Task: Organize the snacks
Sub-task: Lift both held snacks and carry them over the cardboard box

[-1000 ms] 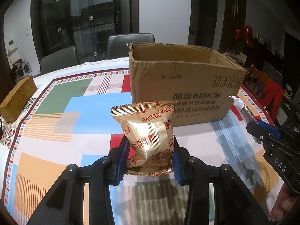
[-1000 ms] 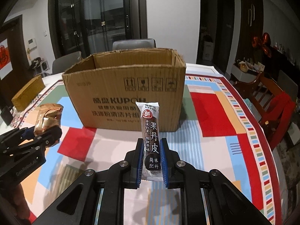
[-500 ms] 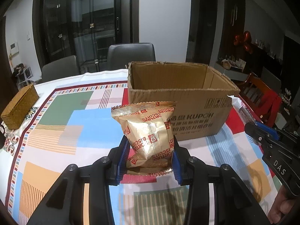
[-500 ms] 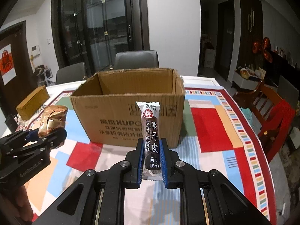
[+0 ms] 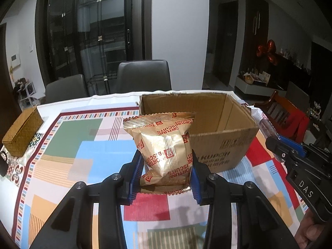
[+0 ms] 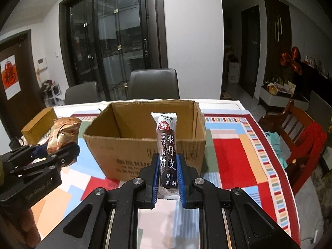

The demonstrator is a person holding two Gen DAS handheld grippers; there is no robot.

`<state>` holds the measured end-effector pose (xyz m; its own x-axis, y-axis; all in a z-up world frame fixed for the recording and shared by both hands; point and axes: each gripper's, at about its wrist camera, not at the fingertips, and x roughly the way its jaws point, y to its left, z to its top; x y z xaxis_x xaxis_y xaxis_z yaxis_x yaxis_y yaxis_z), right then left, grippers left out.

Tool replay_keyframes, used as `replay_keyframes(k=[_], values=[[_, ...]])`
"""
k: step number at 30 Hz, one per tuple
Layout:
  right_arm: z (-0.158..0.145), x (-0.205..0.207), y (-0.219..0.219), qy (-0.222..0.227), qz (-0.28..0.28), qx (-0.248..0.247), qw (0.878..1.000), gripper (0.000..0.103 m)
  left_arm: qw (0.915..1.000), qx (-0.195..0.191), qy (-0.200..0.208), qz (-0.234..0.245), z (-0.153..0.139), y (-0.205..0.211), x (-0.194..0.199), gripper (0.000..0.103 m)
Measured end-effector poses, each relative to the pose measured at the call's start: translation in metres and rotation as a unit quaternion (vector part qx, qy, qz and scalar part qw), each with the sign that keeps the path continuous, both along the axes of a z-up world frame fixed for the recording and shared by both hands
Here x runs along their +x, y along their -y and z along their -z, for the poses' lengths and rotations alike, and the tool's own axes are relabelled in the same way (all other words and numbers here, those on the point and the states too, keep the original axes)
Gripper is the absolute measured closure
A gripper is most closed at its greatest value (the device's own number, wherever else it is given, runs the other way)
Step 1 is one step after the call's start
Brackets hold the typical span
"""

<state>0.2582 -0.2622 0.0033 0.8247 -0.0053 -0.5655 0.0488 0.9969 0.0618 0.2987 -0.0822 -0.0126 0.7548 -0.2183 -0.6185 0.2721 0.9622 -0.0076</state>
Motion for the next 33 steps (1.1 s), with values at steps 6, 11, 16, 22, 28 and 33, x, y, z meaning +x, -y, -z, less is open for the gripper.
replay_keyframes(k=[6,11,16,22,28,33], values=[[-0.010,0.012,0.005,0.008,0.000,0.001,1.000,0.086,1.0000,0.000,0.006,0.004,-0.010,0.006,0.011,0.062],[-0.017,0.024,0.010,0.012,0.000,0.003,1.000,0.086,0.9999,0.002,0.009,0.011,-0.017,0.012,0.023,0.062],[-0.022,0.036,0.014,0.016,0.000,0.002,1.000,0.086,0.9999,0.002,0.010,0.013,-0.020,0.015,0.035,0.062],[-0.024,0.049,0.015,0.019,0.000,0.002,1.000,0.086,0.9999,0.001,0.010,0.013,-0.021,0.018,0.047,0.062],[-0.027,0.062,0.014,0.021,0.000,0.001,1.000,0.086,0.9999,-0.003,0.008,0.013,-0.019,0.021,0.063,0.062],[-0.027,0.078,0.014,0.021,-0.001,0.004,1.000,0.086,0.9999,-0.006,0.009,0.013,-0.018,0.025,0.076,0.062]])
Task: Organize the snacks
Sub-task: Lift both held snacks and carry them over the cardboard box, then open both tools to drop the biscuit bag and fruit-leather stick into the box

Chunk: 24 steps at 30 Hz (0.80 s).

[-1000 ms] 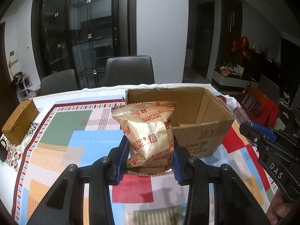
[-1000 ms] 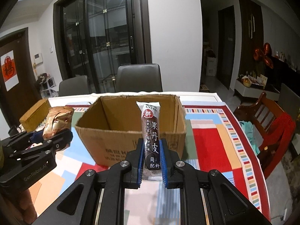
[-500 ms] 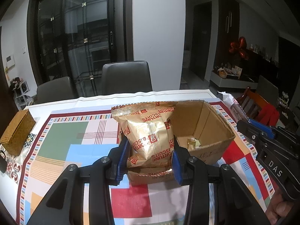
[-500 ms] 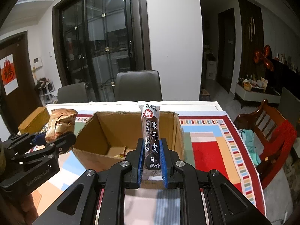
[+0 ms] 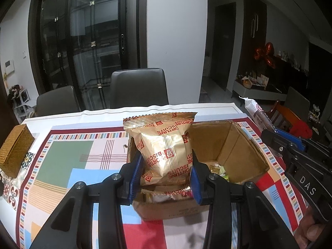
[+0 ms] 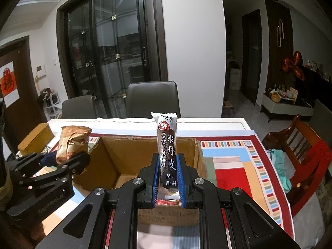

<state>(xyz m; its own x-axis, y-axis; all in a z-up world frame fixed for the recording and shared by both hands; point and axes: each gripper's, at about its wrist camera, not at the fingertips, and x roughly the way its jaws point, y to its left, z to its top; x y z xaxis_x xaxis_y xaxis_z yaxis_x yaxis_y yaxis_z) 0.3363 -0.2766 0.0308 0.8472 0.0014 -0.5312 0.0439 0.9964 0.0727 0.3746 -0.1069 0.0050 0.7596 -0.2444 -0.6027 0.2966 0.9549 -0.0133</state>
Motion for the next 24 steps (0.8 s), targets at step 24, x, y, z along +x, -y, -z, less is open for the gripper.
replay_keyframes(k=[24], values=[[0.022,0.047,0.005,-0.021,-0.012,-0.005,1.000,0.062,0.9998,0.003,-0.018,0.006,0.018,0.011,0.036,0.045]])
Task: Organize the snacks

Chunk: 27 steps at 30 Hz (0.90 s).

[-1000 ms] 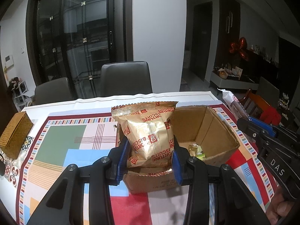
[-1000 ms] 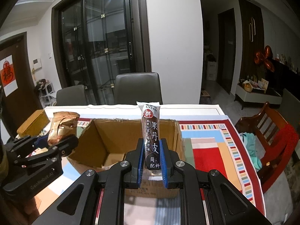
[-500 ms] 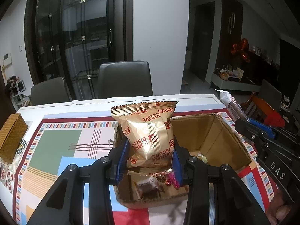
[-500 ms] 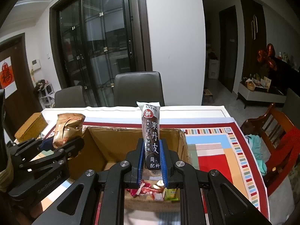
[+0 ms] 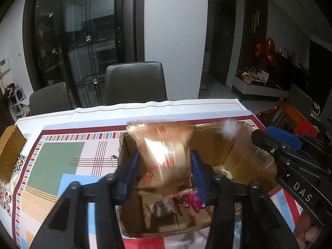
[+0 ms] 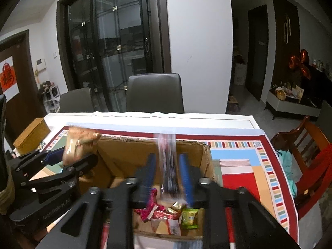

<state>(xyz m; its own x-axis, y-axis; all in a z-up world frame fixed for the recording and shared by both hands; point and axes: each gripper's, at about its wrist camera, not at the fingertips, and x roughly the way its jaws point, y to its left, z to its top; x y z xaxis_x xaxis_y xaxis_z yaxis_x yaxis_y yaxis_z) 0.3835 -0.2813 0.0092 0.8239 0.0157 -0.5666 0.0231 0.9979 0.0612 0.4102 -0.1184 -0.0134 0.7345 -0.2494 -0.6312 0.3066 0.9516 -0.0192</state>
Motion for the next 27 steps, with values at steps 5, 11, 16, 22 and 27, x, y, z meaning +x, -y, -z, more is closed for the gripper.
replay_keyframes(k=[5,11,16,22,27], values=[[-0.002,-0.003,0.004,0.006,0.012,0.001,1.000,0.050,1.0000,0.002,0.005,-0.008,-0.002,-0.002,-0.003,0.032],[-0.007,-0.011,0.005,0.012,0.022,-0.002,1.000,0.036,0.9997,0.003,0.009,-0.020,-0.007,-0.006,-0.009,0.027],[-0.014,-0.020,0.003,0.018,0.026,-0.006,0.999,0.031,0.9993,0.003,0.016,-0.032,-0.014,-0.010,-0.017,0.026],[-0.025,-0.034,0.000,0.028,0.030,-0.009,0.999,0.029,0.9988,0.004,0.027,-0.040,-0.022,-0.018,-0.032,0.023],[-0.029,-0.047,-0.003,0.029,0.033,-0.013,0.999,0.029,0.9979,0.004,0.037,-0.052,-0.029,-0.024,-0.048,0.021]])
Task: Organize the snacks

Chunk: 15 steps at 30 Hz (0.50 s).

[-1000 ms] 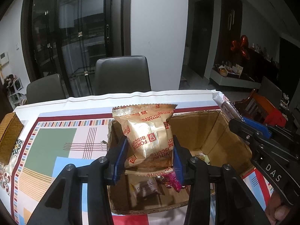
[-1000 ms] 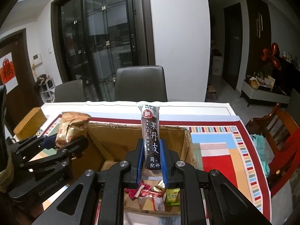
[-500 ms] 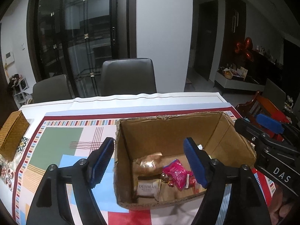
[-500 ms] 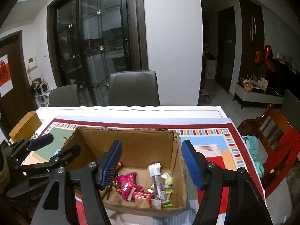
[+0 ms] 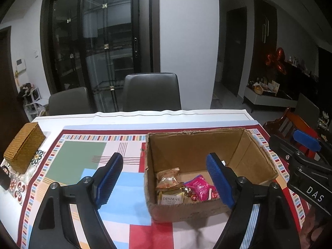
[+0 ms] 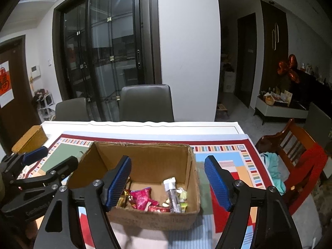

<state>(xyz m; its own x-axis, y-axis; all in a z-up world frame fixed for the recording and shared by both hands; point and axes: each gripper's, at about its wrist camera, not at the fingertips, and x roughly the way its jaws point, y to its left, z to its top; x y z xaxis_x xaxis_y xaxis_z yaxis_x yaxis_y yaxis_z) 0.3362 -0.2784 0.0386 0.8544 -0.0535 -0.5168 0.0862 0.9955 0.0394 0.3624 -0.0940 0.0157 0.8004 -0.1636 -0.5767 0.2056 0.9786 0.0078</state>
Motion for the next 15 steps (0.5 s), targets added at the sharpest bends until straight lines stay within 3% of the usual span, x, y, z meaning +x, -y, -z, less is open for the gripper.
replay_keyframes(k=[15], values=[[-0.013,-0.057,-0.003,0.011,0.017,-0.007,1.000,0.029,0.9998,0.001,0.019,-0.003,-0.014,-0.009,-0.053,0.021]])
